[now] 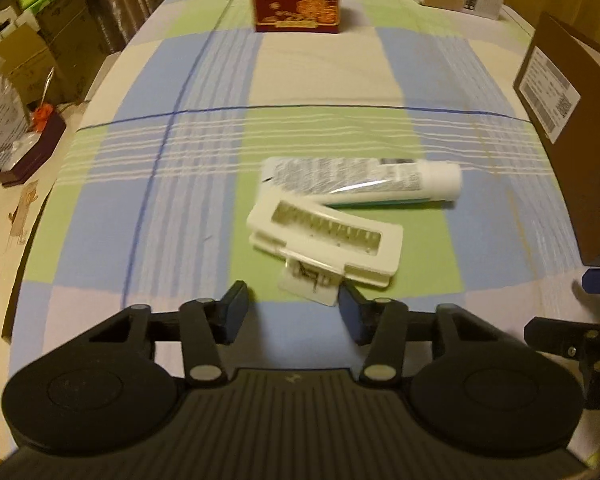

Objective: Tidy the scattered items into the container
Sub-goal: 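Lower the left tool onto the white hair clip and close it, then grasp the white toothpaste tube with the right tool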

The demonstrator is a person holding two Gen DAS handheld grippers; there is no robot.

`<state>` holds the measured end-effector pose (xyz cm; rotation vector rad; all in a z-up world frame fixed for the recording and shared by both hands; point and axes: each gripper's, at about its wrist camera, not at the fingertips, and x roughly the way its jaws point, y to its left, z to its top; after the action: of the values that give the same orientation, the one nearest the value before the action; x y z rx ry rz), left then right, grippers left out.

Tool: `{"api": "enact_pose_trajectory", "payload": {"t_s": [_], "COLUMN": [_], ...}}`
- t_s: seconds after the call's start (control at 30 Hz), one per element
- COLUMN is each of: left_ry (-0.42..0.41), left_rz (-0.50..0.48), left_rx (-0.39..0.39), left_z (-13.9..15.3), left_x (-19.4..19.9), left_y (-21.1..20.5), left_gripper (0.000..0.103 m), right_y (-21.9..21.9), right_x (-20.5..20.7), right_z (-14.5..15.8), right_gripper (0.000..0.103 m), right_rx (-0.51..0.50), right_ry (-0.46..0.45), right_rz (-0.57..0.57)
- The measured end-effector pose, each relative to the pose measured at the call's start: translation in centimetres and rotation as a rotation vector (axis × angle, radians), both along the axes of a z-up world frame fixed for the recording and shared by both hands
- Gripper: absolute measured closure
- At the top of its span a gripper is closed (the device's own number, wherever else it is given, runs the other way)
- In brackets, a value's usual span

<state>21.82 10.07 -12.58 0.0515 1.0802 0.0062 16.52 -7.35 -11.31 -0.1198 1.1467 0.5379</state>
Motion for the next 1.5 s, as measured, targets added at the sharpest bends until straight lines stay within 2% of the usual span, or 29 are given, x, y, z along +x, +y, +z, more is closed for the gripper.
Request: {"api": "enact_pose_trajectory", "payload": {"t_s": [0.07,0.2,0.27,0.33,0.43,0.5,0.57,0.73,0.9,0.97,1.1,1.13,1.3,1.5], "left_ry": [0.002,0.012,0.016,0.015,0.01,-0.005,-0.02,-0.013,0.012,0.023,0.039,0.045,0.066,0.067], "left_rz": [0.008,0.025,0.038,0.044,0.067,0.088,0.104,0.133,0.182,0.166,0.138,0.131,0.14,0.163], "left_rx": [0.003,-0.003,-0.01,-0.041,-0.139,-0.182,-0.216,-0.246,-0.259,-0.228,-0.176,-0.168,-0.099,-0.092], "left_z": [0.1,0.3,0.4,0.5,0.9,1.4,1.8,1.9,1.1,0.8,0.6,0.6,0.5,0.5], "left_x": [-0.4,-1.1,-1.4,-1.6,-1.4,-1.1,-0.5,1.0,2.7,3.1,2.6,2.4,1.4,1.4], "left_y": [0.8,2.5,3.2,3.7,4.4,4.6,4.5,3.4,2.5,2.1,2.6,2.8,4.2,4.7], "left_gripper": [0.073,0.073,0.059,0.051,0.046,0.042,0.03,0.023,0.027,0.042,0.052,0.059,0.061,0.061], "right_y": [0.7,2.2,3.1,3.9,4.9,5.2,5.3,5.1,4.8,4.8,4.6,4.7,6.2,8.5], "right_x": [-0.2,-0.4,-0.4,-0.4,-0.2,0.2,0.5,1.0,0.8,0.9,1.1,1.1,1.3,2.7], "right_z": [0.0,0.2,0.3,0.5,0.8,0.5,0.0,-0.3,-0.5,-0.5,-0.4,-0.4,-0.3,-0.5], "right_gripper": [0.013,0.013,0.013,0.013,0.013,0.013,0.013,0.013,0.013,0.013,0.013,0.013,0.013,0.014], "right_rx": [0.007,0.022,0.019,0.012,-0.002,-0.015,-0.022,-0.033,-0.035,-0.037,-0.02,-0.015,0.0,-0.006], "right_ry": [-0.005,-0.031,-0.066,-0.125,-0.213,-0.212,-0.197,-0.179,-0.169,-0.168,-0.162,-0.165,-0.22,-0.343], "right_rz": [0.021,0.081,0.116,0.162,0.209,0.211,0.203,0.193,0.188,0.187,0.183,0.189,0.249,0.31]}}
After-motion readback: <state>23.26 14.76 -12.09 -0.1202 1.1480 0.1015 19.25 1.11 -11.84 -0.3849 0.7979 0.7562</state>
